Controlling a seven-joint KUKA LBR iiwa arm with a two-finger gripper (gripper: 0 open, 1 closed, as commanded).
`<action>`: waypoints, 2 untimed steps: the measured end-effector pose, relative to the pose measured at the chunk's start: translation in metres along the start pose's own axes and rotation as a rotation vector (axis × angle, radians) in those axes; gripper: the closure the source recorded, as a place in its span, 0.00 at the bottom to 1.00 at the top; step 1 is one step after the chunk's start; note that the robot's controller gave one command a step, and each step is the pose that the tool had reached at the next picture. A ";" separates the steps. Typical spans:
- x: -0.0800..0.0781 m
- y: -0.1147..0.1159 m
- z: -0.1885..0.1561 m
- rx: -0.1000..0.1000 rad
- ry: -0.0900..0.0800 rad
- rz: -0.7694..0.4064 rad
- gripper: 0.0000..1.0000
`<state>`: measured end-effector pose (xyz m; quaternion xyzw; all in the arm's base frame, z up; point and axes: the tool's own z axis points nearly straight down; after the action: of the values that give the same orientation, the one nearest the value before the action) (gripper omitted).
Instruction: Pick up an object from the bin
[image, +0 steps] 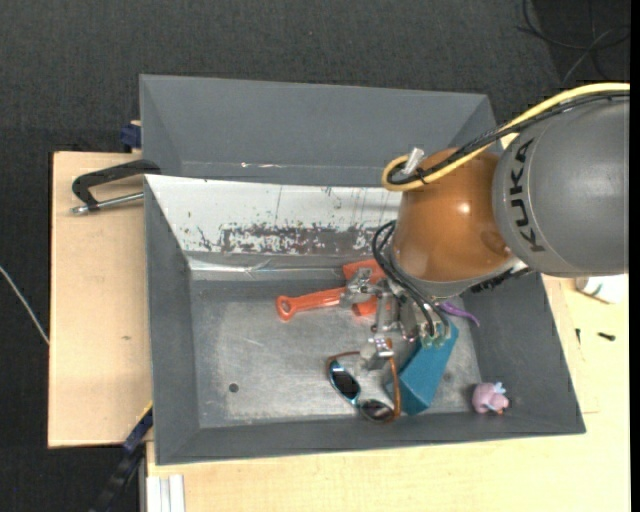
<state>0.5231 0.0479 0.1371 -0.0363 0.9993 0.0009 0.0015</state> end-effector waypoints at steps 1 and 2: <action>0.004 -0.005 0.051 0.005 -0.003 0.038 0.00; 0.001 -0.010 0.059 -0.005 -0.003 0.041 0.00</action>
Offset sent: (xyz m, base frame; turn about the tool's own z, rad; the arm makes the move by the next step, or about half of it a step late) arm 0.0034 -0.0639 -0.0470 0.0675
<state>0.5225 0.0375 0.0776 -0.0159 0.9999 0.0036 0.0028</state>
